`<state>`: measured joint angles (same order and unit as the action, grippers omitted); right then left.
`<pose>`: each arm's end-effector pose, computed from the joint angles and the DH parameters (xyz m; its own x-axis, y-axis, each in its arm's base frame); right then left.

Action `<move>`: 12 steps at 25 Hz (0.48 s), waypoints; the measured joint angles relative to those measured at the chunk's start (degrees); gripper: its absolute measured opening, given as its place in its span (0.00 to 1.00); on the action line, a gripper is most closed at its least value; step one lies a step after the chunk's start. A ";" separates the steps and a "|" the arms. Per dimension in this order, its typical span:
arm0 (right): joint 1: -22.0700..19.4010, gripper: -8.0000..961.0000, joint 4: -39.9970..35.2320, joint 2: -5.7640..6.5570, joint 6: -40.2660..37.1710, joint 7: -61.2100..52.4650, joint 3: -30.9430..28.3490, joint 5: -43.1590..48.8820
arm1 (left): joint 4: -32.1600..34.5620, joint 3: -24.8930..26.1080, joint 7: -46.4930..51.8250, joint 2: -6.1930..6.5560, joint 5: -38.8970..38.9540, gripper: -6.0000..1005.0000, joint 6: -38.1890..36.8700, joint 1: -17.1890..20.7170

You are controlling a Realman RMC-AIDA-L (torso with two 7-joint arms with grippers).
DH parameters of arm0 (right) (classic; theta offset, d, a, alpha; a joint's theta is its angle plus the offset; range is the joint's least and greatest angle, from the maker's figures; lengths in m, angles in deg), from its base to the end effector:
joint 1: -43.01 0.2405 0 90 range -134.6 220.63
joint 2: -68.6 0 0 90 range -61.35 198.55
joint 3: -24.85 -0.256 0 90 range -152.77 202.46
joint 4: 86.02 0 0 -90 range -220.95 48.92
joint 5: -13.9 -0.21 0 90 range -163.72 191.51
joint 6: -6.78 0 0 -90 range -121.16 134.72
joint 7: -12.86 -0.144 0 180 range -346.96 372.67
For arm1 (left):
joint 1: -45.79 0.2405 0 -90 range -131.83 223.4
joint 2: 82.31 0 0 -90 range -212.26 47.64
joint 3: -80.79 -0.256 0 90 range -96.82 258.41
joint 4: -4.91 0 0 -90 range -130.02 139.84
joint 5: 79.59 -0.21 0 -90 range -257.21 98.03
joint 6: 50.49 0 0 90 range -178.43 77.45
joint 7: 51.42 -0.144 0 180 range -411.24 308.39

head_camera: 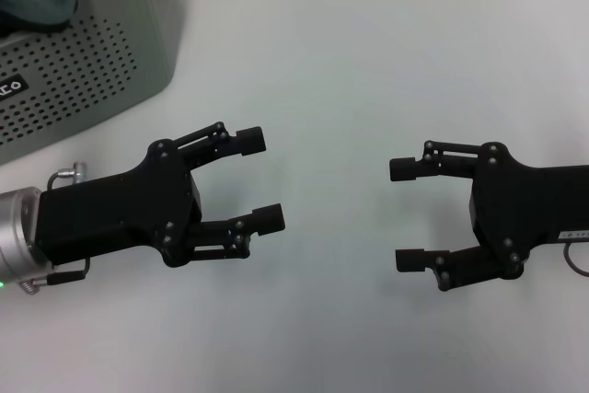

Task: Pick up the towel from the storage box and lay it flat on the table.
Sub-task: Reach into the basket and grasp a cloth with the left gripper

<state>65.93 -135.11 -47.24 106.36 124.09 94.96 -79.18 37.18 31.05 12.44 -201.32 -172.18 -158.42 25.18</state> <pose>0.2027 0.2867 0.0029 0.7962 0.0327 -0.6041 0.0170 -0.9994 -0.0317 -0.2504 0.2565 0.0025 0.6169 0.1424 0.7740 0.2546 -0.9667 -0.0250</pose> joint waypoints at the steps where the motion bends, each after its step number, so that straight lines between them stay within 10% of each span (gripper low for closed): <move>1: 0.02 0.90 0.15 0.00 0.00 0.07 0.00 0.00 | 0.00 0.00 0.00 0.00 -0.02 0.89 0.00 -0.05; 12: 0.13 0.87 0.26 0.09 0.00 0.12 0.26 0.00 | -0.15 0.08 0.03 0.00 0.07 0.89 0.21 0.10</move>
<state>66.06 -134.86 -47.15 106.35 124.22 95.22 -79.18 37.03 31.13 12.47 -201.32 -172.11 -158.21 25.28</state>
